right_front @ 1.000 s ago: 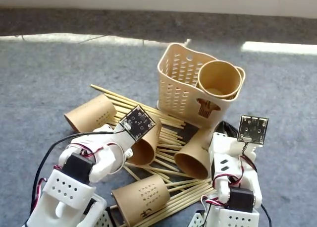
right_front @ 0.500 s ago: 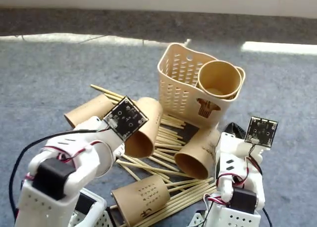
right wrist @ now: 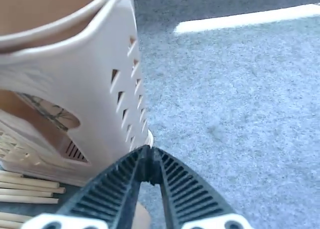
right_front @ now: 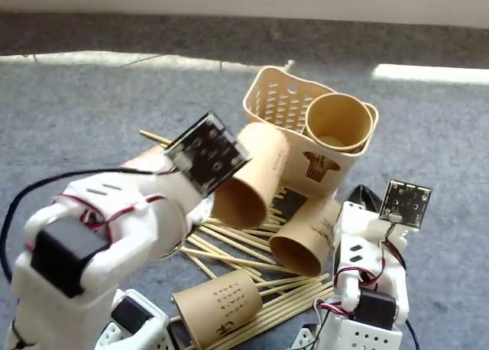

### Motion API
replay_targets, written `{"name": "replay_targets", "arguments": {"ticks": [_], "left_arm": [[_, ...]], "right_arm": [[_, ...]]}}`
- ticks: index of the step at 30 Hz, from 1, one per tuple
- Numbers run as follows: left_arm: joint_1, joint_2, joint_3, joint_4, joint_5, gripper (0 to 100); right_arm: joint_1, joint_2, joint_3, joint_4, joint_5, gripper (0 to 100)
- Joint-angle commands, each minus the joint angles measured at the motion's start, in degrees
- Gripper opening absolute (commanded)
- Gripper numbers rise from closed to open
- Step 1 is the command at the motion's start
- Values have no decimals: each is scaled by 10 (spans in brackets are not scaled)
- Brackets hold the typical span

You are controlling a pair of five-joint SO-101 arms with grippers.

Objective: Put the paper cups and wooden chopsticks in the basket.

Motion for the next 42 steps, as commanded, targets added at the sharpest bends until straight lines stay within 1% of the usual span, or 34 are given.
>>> {"name": "replay_targets", "arguments": {"ticks": [1,4,6,8,14,18,21,24,30,38,40,42], "left_arm": [[26,76,-111,-1,10,5],[29,136,-179,-1,41,5],[29,170,-216,-2,47,5],[29,202,-247,-2,48,5],[29,293,-321,-2,109,5],[64,335,-361,1,117,5],[103,352,-377,0,117,5],[123,369,-381,-4,118,5],[93,405,-381,-4,117,5],[90,409,-382,-37,115,6],[90,410,-381,-47,116,45],[87,411,-381,-55,118,127]], "right_arm": [[7,-3,-3,-15,-4,9],[31,-3,-3,-17,-16,9],[47,-3,-4,-26,-42,9],[58,-2,-3,-39,-49,10],[58,-2,15,-62,-47,10],[59,-2,26,-79,-47,10],[58,-2,27,-80,-47,10],[58,-2,27,-80,-47,10],[58,-2,27,-80,-47,10],[58,-2,27,-80,-47,10],[58,-2,27,-80,-47,10],[58,-2,27,-80,-47,10]]}}
